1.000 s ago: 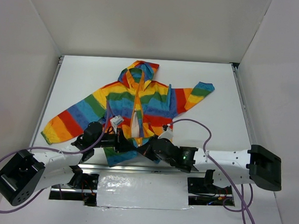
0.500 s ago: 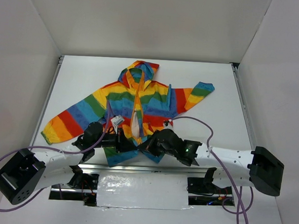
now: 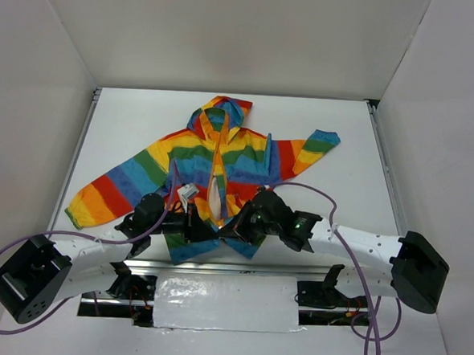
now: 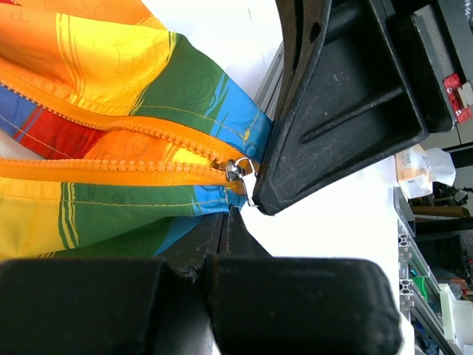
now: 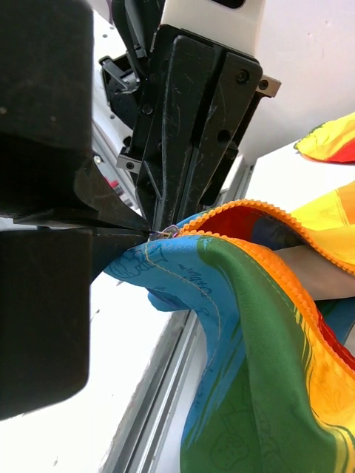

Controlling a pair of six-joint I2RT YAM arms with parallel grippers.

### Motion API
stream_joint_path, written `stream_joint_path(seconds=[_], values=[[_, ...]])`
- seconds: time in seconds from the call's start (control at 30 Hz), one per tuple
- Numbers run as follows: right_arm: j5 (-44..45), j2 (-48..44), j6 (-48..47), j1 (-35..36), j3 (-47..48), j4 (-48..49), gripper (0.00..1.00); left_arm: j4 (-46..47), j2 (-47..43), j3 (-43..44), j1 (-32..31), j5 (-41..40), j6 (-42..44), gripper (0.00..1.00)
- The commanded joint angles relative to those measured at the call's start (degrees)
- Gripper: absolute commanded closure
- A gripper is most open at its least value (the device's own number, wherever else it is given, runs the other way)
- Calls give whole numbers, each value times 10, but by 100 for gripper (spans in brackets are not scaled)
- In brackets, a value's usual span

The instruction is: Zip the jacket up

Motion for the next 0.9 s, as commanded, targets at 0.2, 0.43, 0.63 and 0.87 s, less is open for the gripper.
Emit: stream_joint_path(seconds=[0.2,0.43,0.63,0.87], values=[[-50,24,5,-53,-5,88,100,3,4,12,-16,36,19,100],[-80,40,29,-79,-10,110,100,5,4,12,-21,37,22,100],[-102,44,29,-90,-6,147,100,-11,15,20,-28,28,31,100],[-113,88,1,-134,49,145,100,-15,12,21,-37,19,33,100]])
